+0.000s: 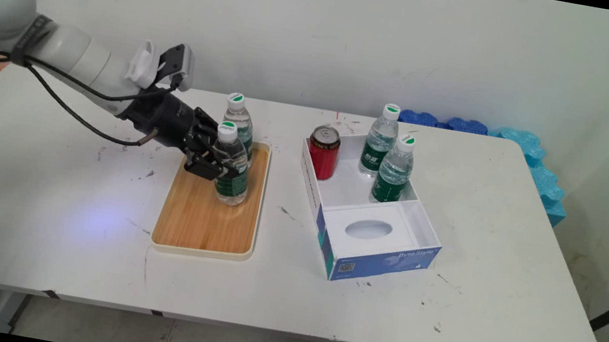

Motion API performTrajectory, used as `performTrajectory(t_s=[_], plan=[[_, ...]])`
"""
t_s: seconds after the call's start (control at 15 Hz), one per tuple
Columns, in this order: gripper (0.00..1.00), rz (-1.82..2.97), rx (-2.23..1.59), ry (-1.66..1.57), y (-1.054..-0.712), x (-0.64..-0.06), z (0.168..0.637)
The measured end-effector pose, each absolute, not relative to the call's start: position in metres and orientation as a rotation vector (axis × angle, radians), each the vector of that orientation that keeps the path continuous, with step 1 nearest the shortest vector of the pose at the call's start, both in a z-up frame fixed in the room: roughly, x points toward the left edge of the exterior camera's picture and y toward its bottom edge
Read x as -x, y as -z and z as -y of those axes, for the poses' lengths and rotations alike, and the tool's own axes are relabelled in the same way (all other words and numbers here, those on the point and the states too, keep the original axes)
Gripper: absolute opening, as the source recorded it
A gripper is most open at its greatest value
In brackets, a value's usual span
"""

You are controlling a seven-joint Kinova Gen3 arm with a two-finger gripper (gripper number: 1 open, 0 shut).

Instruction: Place the picked object on the tray

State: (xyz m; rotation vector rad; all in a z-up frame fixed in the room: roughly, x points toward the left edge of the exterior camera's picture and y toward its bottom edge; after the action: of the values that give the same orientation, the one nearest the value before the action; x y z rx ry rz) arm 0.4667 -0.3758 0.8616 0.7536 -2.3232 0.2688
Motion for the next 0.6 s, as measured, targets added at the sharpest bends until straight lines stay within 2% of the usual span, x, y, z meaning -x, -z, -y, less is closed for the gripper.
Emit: performTrajectory(t_s=[0.47, 0.53, 0.6], plan=[[0.0, 2.316, -0.739, -0.273, -0.847, -0.469, 0.379], [1.0, 2.315, -0.737, -0.272, -0.845, -0.469, 0.379], [1.0, 2.315, -0.736, -0.271, -0.844, -0.47, 0.379]])
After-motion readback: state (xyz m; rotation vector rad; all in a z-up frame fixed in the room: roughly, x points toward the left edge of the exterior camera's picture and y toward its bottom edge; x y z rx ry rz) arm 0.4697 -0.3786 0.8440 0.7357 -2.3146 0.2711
